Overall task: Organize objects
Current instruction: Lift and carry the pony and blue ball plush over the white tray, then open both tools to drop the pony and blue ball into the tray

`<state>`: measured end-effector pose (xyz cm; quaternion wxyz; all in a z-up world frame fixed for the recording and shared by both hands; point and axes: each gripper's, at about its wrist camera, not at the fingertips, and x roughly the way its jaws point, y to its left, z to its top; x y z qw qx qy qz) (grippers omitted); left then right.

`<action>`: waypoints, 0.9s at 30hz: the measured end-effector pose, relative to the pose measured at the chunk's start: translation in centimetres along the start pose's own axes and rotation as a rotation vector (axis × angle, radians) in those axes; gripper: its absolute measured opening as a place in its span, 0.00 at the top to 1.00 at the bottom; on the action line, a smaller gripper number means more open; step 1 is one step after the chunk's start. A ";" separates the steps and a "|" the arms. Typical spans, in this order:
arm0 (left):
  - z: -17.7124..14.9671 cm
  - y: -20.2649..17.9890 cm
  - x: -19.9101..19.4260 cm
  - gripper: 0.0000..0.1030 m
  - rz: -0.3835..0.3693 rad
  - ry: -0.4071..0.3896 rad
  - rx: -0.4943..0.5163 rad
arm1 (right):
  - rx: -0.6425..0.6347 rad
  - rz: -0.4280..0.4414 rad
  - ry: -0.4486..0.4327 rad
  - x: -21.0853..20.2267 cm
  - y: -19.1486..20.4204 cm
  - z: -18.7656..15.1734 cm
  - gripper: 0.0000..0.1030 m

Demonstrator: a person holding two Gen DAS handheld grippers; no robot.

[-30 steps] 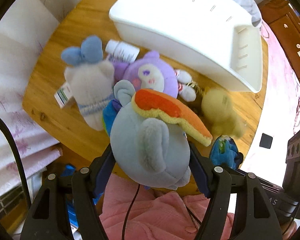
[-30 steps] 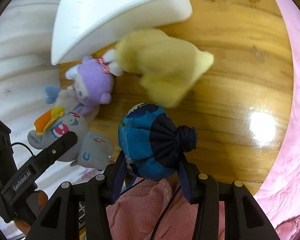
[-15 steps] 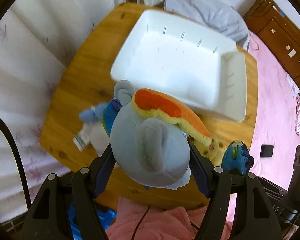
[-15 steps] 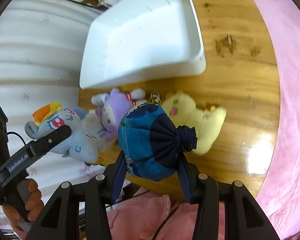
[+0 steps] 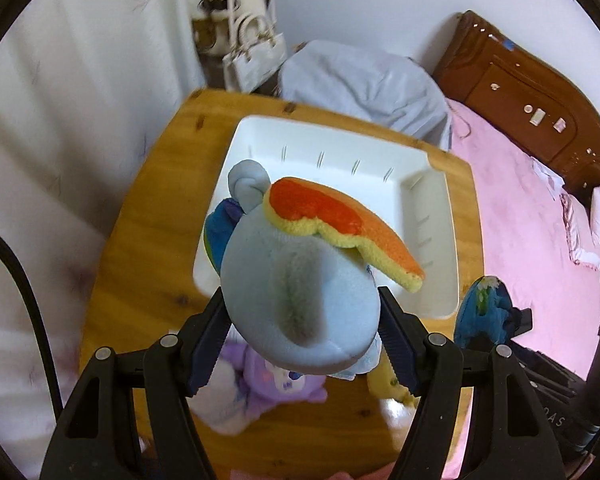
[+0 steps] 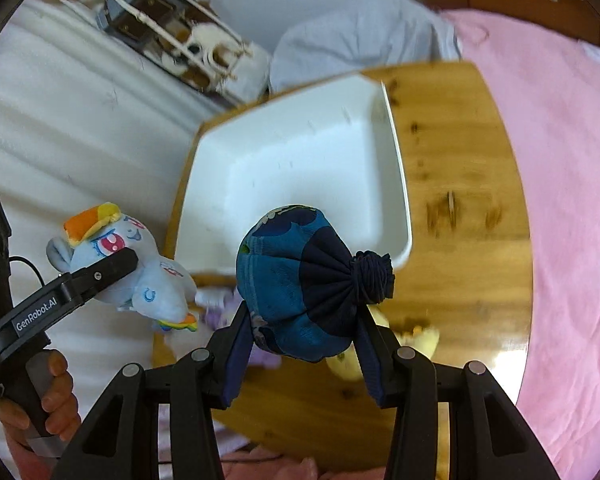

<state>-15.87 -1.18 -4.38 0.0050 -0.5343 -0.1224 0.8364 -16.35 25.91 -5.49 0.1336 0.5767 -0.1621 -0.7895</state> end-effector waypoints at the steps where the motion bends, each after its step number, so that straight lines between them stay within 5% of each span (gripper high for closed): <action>1: 0.3 0.1 -0.1 0.28 -0.004 -0.015 0.013 | 0.000 -0.008 -0.021 0.1 0.2 0.2 0.53; 8: 2.6 0.6 1.1 0.28 -0.034 -0.090 0.071 | 0.042 -0.018 -0.074 1.9 0.6 1.5 0.53; 27: 6.2 1.0 5.1 0.27 -0.027 -0.057 0.150 | 0.063 -0.083 -0.228 5.2 1.2 3.4 0.53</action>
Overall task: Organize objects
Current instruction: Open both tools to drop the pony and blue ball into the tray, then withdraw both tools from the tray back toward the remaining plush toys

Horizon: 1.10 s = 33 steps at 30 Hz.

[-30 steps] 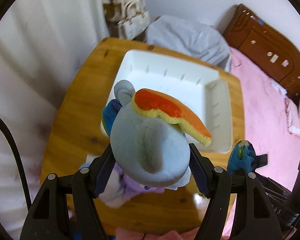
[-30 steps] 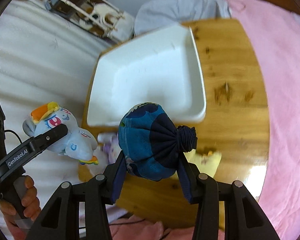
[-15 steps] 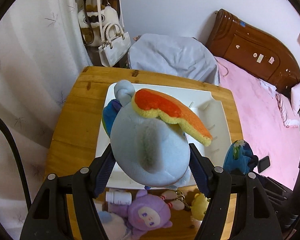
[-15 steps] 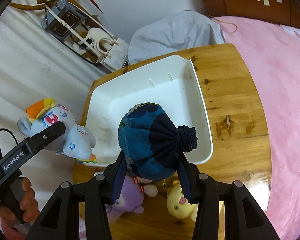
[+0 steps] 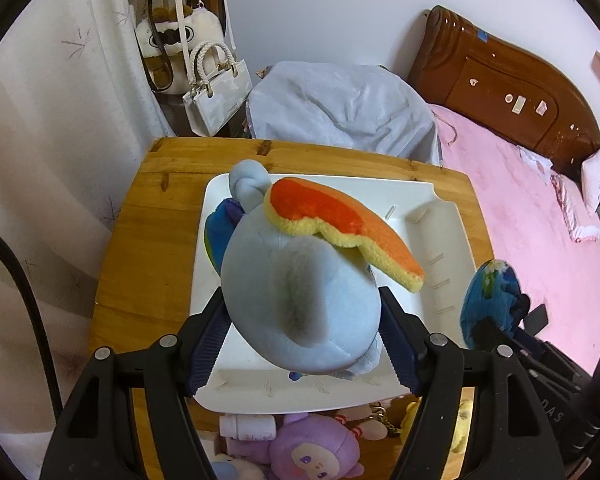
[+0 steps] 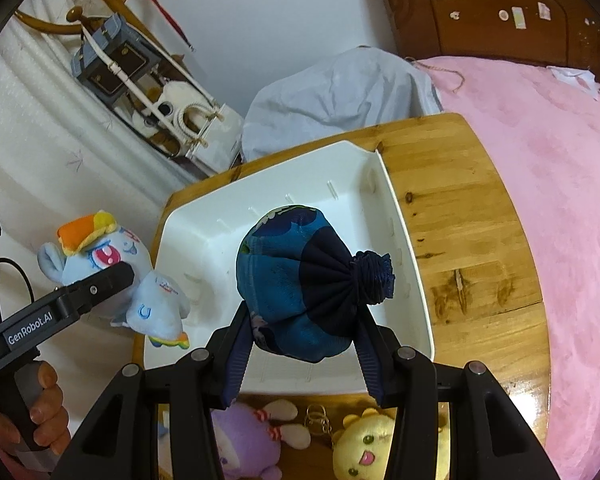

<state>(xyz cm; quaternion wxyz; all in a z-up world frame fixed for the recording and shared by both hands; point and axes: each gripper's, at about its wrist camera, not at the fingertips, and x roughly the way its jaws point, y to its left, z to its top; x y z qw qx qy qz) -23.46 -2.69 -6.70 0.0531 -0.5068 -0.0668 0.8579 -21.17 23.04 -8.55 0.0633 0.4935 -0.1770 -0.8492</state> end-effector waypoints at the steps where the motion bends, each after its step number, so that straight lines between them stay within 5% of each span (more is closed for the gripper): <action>1: 0.0 0.0 0.0 0.26 0.003 -0.002 0.005 | 0.002 0.000 -0.006 0.0 0.0 0.0 0.52; 11: 0.0 -0.2 -0.2 0.25 0.021 -0.011 0.009 | -0.094 -0.029 -0.112 -1.1 0.9 -0.2 0.50; 14: 0.1 -0.4 -0.9 0.24 0.027 -0.038 0.014 | -0.110 -0.003 -0.151 -1.9 1.4 -0.3 0.37; 20: -0.1 -0.7 -2.6 0.24 -0.003 -0.078 0.008 | -0.218 0.015 -0.216 -3.7 2.8 -0.8 0.26; 33: -2.1 -0.9 -6.5 0.24 0.045 -0.174 -0.057 | -0.447 0.071 -0.325 -7.9 5.6 -4.0 0.22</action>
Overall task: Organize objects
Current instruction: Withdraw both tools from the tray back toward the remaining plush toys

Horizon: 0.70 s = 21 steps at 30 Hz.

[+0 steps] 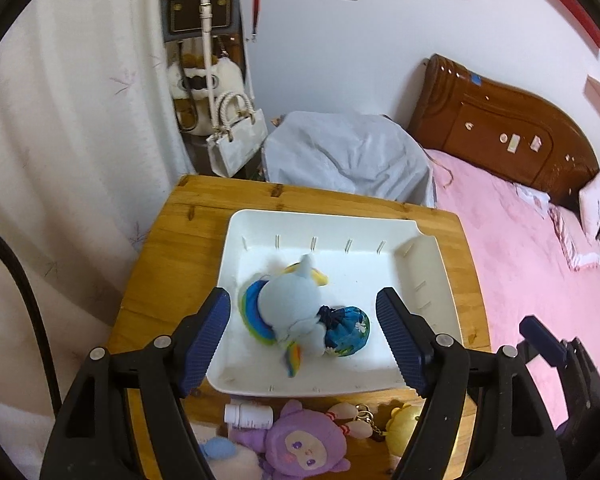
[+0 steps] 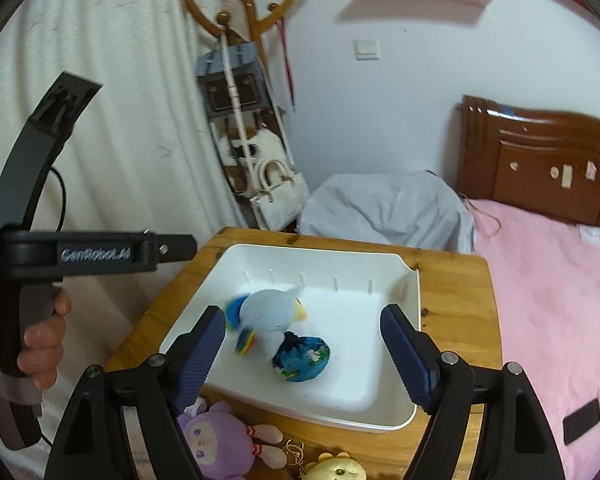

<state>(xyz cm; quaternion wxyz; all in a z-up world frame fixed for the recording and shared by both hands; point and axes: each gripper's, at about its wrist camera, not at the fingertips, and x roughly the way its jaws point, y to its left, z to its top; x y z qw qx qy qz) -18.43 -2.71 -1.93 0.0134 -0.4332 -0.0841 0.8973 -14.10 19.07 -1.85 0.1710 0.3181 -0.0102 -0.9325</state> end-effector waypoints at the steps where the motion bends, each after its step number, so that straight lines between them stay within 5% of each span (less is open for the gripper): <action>1: -0.2 0.1 -0.3 0.24 0.003 -0.001 -0.014 | -0.007 0.010 -0.006 -0.3 0.2 -0.1 0.22; 21: -8.5 1.0 -5.9 0.24 0.221 -0.039 -0.125 | -0.085 0.172 -0.011 -6.4 0.2 -3.3 0.22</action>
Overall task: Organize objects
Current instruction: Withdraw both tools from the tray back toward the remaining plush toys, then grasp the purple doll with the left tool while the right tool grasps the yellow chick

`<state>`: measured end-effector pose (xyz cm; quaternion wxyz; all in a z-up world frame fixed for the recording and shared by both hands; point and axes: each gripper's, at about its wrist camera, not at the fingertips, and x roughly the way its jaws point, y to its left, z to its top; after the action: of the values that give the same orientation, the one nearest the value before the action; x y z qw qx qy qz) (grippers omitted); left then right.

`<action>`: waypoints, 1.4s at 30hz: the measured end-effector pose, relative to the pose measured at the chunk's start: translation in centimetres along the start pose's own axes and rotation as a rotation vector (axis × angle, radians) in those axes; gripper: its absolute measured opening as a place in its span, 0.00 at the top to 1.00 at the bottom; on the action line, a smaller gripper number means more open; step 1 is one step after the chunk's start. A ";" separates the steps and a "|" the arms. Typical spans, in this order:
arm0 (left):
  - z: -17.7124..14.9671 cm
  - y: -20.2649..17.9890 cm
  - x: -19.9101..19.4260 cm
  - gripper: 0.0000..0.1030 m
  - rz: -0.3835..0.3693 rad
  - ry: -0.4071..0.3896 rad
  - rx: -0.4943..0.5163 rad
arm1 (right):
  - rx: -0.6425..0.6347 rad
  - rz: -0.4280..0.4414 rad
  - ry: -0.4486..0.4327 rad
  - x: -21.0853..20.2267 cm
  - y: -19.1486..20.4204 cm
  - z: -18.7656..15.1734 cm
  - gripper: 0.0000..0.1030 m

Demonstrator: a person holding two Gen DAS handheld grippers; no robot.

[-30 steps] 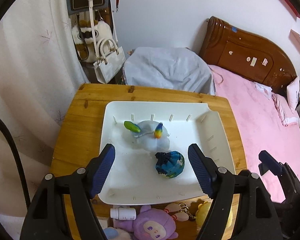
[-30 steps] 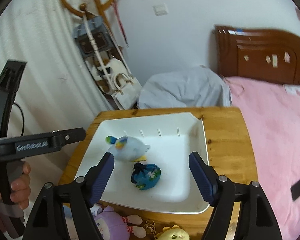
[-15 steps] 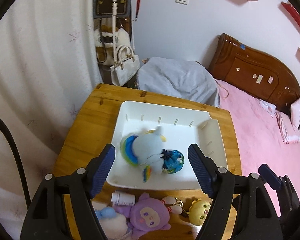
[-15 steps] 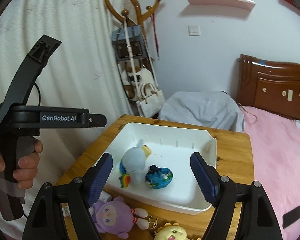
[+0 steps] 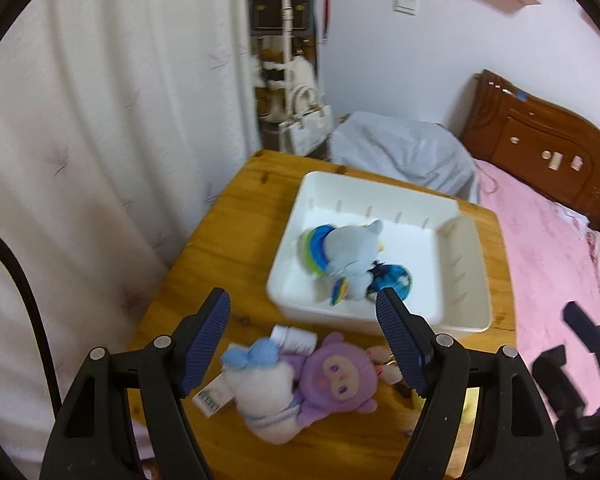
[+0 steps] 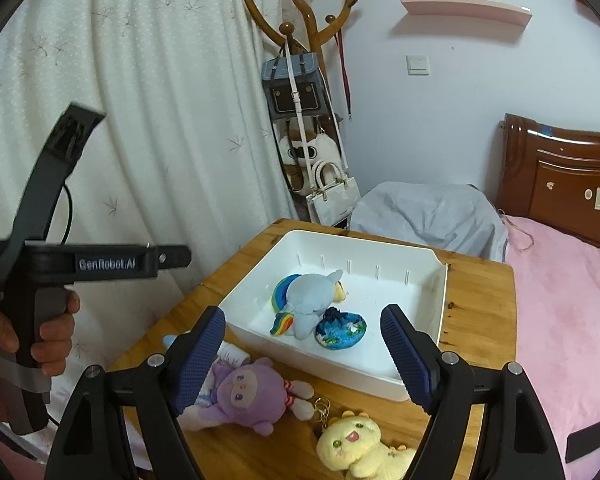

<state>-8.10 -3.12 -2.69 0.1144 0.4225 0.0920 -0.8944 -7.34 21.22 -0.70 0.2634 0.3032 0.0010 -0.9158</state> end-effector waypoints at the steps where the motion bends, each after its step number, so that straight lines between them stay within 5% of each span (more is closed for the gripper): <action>1: -0.4 0.2 -0.1 0.24 0.008 0.000 -0.007 | -0.002 0.000 0.001 -0.3 -0.1 -0.2 0.22; 15: -5.9 -1.1 -0.8 0.24 0.075 0.040 0.054 | 0.012 0.003 0.078 -2.0 -1.9 -2.9 0.22; 24: -7.1 -2.2 0.8 0.24 0.038 0.126 0.031 | 0.010 -0.003 0.158 -1.4 -2.6 -4.1 0.22; 42: -7.3 -3.1 9.0 0.21 -0.100 0.433 -0.059 | -0.089 -0.003 0.402 3.8 -2.6 -5.8 0.22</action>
<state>-9.13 0.62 -14.06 0.0600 0.5960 0.1612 -0.7844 -7.96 22.54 -7.97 0.2696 0.4681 0.0943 -0.8363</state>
